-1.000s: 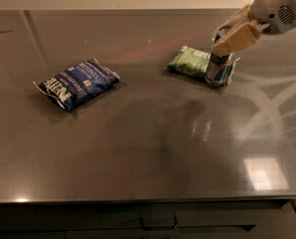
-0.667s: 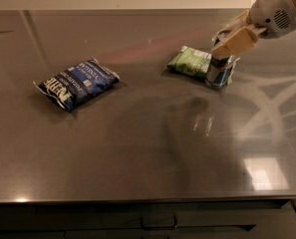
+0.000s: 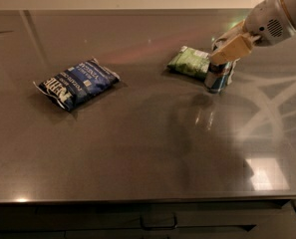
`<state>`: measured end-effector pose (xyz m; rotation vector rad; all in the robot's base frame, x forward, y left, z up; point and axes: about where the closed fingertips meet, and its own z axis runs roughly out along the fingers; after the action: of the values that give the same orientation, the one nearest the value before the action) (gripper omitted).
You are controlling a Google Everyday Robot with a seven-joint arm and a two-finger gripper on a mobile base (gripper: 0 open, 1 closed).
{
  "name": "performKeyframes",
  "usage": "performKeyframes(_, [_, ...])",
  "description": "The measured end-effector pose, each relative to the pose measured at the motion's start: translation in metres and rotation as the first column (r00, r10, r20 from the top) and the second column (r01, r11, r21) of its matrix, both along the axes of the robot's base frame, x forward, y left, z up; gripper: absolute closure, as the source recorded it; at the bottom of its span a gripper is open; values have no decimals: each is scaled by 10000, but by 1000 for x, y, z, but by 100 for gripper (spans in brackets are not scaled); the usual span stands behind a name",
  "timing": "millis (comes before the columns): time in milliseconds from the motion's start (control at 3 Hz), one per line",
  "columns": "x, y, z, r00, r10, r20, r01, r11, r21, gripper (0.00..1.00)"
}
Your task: Move redbull can near green jalapeno chip bag
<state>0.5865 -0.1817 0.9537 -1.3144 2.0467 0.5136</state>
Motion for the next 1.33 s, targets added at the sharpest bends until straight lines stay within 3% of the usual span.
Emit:
performKeyframes(333, [5, -5, -10, 9998, -196, -104, 197, 9998, 63, 100])
performKeyframes(667, [11, -9, -15, 9996, -283, -81, 283, 9996, 69, 83])
performKeyframes(1333, [18, -15, -21, 9989, -471, -46, 470, 9987, -197, 38])
